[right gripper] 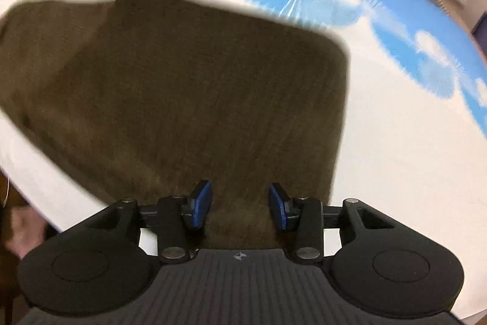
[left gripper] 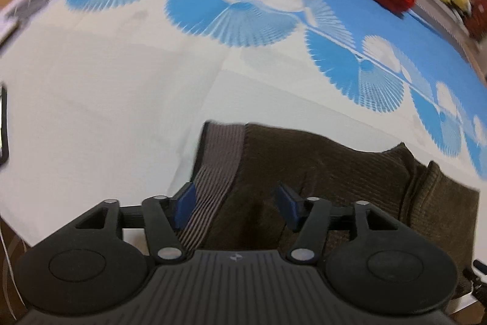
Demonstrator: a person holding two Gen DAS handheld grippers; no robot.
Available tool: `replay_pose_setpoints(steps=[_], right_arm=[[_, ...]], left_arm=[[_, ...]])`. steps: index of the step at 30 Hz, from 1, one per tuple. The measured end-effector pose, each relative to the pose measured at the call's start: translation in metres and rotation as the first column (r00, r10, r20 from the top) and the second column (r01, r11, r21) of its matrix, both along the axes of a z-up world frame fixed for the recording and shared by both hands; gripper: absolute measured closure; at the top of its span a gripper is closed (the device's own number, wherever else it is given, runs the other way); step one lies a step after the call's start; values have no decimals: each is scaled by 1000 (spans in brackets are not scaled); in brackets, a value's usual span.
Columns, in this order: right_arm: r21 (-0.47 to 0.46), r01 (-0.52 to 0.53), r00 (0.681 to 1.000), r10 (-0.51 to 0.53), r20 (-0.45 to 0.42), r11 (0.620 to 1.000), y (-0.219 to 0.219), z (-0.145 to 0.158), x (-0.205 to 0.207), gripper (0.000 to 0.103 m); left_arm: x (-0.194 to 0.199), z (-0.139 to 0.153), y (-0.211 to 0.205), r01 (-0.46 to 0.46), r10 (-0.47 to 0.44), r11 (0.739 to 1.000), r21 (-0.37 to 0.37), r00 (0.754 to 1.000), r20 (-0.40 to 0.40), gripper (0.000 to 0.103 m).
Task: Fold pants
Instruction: 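Grasp the grey striped waistband with the left gripper and lift it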
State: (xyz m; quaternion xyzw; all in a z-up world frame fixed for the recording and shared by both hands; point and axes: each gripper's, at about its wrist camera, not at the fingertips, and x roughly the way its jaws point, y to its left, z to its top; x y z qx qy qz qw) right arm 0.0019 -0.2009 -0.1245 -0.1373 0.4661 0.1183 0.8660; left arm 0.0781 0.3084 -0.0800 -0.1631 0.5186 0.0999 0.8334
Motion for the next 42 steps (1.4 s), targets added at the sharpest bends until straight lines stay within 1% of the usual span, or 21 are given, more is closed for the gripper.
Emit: replay_pose_setpoints(steps=[1, 2, 3, 6, 9, 10, 13, 14, 16, 17, 20, 23, 25, 27, 30, 31, 32, 34, 35, 40, 42], right_arm=[[35, 10, 999, -12, 53, 999, -2, 16, 1, 60], [62, 12, 996, -17, 84, 998, -4, 30, 2, 60], [90, 10, 992, -21, 123, 996, -7, 48, 4, 59], [143, -4, 970, -31, 242, 990, -19, 102, 15, 56], [165, -10, 943, -46, 329, 986, -35, 135, 29, 54], [170, 0, 936, -60, 347, 986, -42, 138, 38, 54], [223, 77, 917, -157, 367, 972, -59, 124, 44, 54], [245, 111, 922, -192, 337, 963, -63, 112, 47, 54], [235, 168, 945, -224, 236, 957, -64, 97, 57, 56], [247, 175, 945, -233, 228, 953, -63, 97, 58, 56], [277, 148, 940, -222, 258, 949, -55, 103, 63, 56], [264, 160, 942, -227, 246, 951, -51, 101, 72, 56], [286, 173, 942, -243, 231, 943, -52, 103, 75, 56], [296, 171, 942, -244, 231, 940, -51, 105, 78, 56], [279, 168, 940, -239, 244, 946, -48, 104, 82, 56], [287, 166, 940, -239, 243, 944, -48, 105, 81, 56], [294, 164, 940, -239, 242, 942, -49, 106, 80, 56], [296, 158, 941, -235, 244, 942, -48, 106, 78, 56], [291, 157, 942, -232, 245, 944, -48, 106, 78, 56], [294, 156, 942, -232, 244, 943, -48, 107, 75, 56], [287, 153, 943, -227, 245, 946, -48, 107, 74, 56]], left_arm=[[-3, -3, 6, -11, 11, 1000, -17, 1000, -9, 31], [-6, -6, 9, -17, 16, 1000, -24, 1000, -18, 29], [-8, -9, 12, -18, 17, 999, -26, 999, -31, 26], [-10, -20, 15, -6, 5, 1000, -13, 998, -67, 24], [-8, -37, 17, 10, -12, 1000, -28, 996, -90, 19], [-7, -46, 19, 8, -13, 999, -48, 994, -104, 19], [-6, -69, 25, -13, -7, 993, -120, 987, -159, 19], [-7, -75, 29, -26, 0, 988, -155, 986, -166, 19], [-10, -83, 37, -62, 22, 972, -229, 984, -176, 19], [-12, -85, 40, -76, 32, 965, -252, 984, -174, 19], [-13, -87, 41, -89, 40, 952, -293, 984, -171, 19], [-10, -86, 33, -71, 26, 956, -283, 987, -161, 19], [-7, -83, 30, -57, 15, 960, -273, 988, -153, 22], [-7, -75, 33, -58, 19, 959, -277, 990, -139, 35], [-14, -57, 42, -63, 51, 926, -372, 998, -42, 33], [-15, -57, 44, -62, 51, 922, -382, 998, -41, 31], [-15, -63, 43, -74, 50, 925, -372, 996, -75, 30], [-14, -83, 38, -99, 35, 940, -326, 980, -198, 31], [-14, -88, 36, -98, 28, 944, -315, 975, -219, 31], [-13, -87, 34, -115, 48, 945, -305, 975, -218, 27], [-7, -86, 29, -110, 48, 941, -321, 979, -196, 27]])
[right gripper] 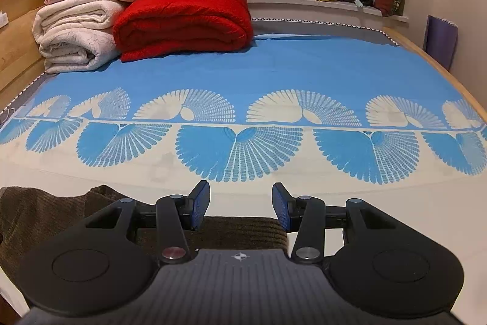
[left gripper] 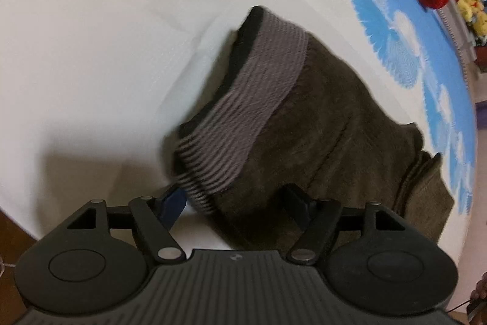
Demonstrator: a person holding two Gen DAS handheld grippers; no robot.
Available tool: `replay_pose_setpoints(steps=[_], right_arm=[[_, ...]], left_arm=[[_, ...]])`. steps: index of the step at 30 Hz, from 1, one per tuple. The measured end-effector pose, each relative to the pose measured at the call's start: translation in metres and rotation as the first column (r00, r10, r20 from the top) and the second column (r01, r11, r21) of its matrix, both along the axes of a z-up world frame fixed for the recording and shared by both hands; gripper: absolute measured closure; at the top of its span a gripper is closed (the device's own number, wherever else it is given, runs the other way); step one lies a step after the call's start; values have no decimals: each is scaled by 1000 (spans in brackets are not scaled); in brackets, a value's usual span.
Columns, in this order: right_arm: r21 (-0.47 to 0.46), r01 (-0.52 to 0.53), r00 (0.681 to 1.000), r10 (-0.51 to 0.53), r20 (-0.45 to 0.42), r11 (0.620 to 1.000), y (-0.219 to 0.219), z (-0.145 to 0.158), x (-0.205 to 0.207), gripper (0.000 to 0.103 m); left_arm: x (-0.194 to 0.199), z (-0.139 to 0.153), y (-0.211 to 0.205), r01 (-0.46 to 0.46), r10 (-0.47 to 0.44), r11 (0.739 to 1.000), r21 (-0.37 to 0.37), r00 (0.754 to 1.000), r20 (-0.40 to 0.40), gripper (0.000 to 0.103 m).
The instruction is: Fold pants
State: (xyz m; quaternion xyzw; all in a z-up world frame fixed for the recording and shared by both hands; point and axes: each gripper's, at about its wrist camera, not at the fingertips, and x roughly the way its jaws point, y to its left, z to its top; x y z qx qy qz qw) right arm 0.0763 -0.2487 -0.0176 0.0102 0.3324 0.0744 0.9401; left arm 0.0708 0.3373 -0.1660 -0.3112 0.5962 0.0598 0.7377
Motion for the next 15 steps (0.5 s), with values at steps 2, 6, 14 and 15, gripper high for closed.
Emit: replay_pose_setpoints(steps=[2, 6, 14, 15], right_arm=[[-5, -4, 1000, 4, 2, 1000, 0, 0, -1, 56], [-22, -11, 1000, 11, -4, 1000, -2, -3, -3, 56], [-99, -39, 992, 27, -122, 994, -7, -24, -4, 55], [-123, -47, 988, 28, -152, 991, -6, -30, -4, 55]], left_arm=[[3, 0, -5, 16, -16, 1000, 24, 1000, 5, 27], [5, 8, -7, 15, -15, 996, 89, 1000, -2, 50], [8, 75, -44, 93, -126, 974, 207, 980, 151, 72], [8, 86, -53, 105, -146, 972, 209, 971, 191, 73]])
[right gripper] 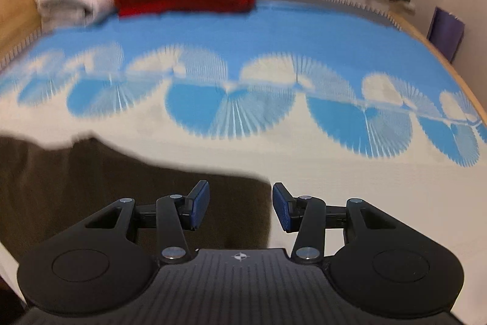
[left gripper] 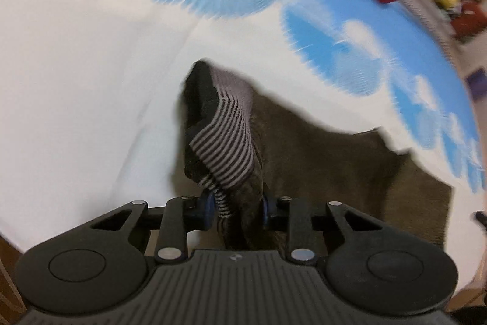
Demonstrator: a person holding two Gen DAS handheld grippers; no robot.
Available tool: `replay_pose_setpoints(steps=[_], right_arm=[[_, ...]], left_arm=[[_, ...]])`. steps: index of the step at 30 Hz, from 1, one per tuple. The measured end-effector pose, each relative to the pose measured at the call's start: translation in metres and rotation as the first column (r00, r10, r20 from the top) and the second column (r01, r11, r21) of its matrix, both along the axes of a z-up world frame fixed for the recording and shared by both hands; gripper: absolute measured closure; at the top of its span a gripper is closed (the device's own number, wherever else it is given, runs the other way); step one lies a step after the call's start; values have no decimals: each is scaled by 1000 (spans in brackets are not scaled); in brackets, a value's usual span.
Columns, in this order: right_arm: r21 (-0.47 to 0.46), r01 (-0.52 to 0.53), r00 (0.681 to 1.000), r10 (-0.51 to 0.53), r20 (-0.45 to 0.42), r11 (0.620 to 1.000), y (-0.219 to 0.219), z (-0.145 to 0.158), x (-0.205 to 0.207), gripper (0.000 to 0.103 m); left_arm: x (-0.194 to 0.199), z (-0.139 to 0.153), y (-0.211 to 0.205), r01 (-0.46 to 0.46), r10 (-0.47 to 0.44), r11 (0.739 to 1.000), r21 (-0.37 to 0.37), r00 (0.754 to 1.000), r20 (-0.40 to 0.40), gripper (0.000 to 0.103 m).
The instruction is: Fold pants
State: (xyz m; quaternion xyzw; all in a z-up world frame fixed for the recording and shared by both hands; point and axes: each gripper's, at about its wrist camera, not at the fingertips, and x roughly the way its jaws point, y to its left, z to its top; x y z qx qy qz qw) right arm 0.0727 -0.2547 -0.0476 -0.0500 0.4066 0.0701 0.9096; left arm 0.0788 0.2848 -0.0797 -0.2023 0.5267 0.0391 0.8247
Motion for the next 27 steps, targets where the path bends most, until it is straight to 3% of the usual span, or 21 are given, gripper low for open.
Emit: replay_pose_setpoints(steps=[5, 10, 12, 15, 18, 21, 23, 24, 25, 27], right_arm=[[-60, -31, 996, 26, -89, 998, 0, -24, -2, 55], [-28, -29, 998, 27, -50, 999, -14, -19, -10, 55], [-12, -6, 999, 5, -40, 1000, -25, -17, -13, 55], [20, 46, 999, -46, -30, 999, -45, -14, -17, 55], [82, 119, 993, -116, -36, 990, -70, -12, -22, 55], [135, 179, 984, -175, -41, 974, -92, -12, -26, 55], [164, 214, 977, -207, -59, 963, -105, -15, -26, 55], [186, 235, 972, -225, -75, 954, -112, -17, -25, 55], [204, 249, 968, -235, -88, 947, -116, -18, -24, 55], [261, 270, 961, -246, -124, 927, -124, -22, -21, 54]], left_arm=[[6, 47, -58, 114, -104, 992, -47, 978, 181, 75], [24, 79, -155, 304, -268, 949, -79, 915, 301, 77], [30, 86, -204, 394, -338, 914, -102, 875, 348, 78], [31, 86, -284, 552, -469, 825, -122, 789, 397, 78], [29, 67, -368, 687, -621, 721, -86, 697, 357, 78], [21, 28, -438, 773, -747, 633, -24, 619, 240, 77], [22, 2, -464, 813, -799, 578, -75, 582, 149, 71], [23, -3, -467, 822, -812, 563, -90, 570, 124, 66], [25, -2, -467, 820, -811, 567, -81, 572, 119, 61], [35, 8, -448, 790, -776, 610, -61, 611, 157, 41]])
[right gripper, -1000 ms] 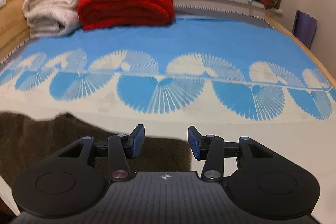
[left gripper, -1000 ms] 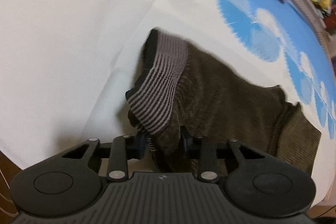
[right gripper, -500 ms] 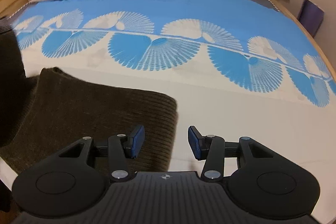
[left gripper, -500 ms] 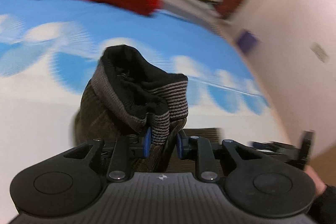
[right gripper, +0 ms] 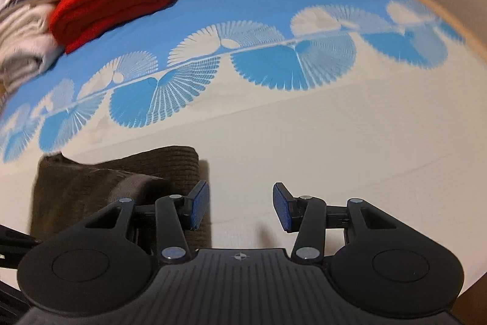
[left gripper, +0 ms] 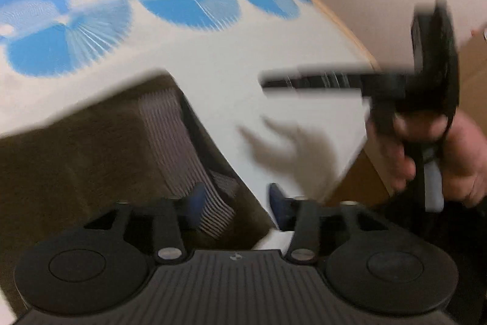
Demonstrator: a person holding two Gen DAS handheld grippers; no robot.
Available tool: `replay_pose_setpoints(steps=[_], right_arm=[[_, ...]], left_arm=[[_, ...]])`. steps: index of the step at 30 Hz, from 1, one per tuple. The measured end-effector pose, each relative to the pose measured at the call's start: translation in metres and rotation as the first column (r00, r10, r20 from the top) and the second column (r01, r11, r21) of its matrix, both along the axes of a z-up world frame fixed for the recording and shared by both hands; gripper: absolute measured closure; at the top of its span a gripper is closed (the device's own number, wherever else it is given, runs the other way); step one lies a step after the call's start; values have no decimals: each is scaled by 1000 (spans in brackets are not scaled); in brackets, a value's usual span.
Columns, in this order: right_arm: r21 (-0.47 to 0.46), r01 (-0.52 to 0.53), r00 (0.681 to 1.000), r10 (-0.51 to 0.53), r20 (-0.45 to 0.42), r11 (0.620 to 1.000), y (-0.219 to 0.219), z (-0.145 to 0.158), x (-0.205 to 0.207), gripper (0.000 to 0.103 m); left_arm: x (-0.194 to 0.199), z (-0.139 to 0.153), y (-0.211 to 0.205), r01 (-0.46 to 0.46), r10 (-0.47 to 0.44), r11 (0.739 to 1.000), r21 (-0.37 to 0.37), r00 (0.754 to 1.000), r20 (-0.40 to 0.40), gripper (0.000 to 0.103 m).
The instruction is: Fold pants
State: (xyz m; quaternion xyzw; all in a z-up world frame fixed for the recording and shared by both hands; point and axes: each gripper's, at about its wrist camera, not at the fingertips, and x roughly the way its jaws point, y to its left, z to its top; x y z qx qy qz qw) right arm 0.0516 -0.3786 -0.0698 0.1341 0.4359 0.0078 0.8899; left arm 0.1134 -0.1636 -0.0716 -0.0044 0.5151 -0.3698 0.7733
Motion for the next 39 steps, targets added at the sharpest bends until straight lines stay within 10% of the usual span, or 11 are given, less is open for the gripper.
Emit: replay_pose_setpoints(steps=[4, 11, 17, 23, 26, 29, 34, 39], right_arm=[[97, -52, 998, 57, -42, 994, 7, -9, 6, 46], [155, -224, 963, 243, -120, 962, 61, -27, 24, 33], [79, -316, 924, 326, -200, 945, 108, -45, 32, 37], [47, -332, 931, 335, -144, 942, 109, -32, 28, 90], [147, -305, 948, 314, -44, 941, 82, -2, 16, 95], [223, -255, 965, 262, 1, 941, 50, 13, 2, 95], [87, -251, 936, 264, -233, 964, 54, -35, 8, 83], [-25, -261, 961, 258, -101, 965, 64, -8, 4, 66]], left_arm=[[27, 14, 62, -176, 177, 983, -58, 984, -1, 40], [43, -3, 134, -324, 325, 941, 94, 946, 12, 46], [24, -19, 172, -275, 277, 944, 181, 961, 15, 48], [7, -15, 175, -213, 211, 960, 183, 977, 33, 48], [1, -11, 168, -147, 144, 977, 156, 989, 31, 48], [-7, -18, 157, -64, 60, 979, 195, 998, 25, 51], [-21, -59, 132, 53, -74, 899, 434, 997, 33, 53], [-12, -41, 140, 2, -31, 920, 392, 997, 68, 53]])
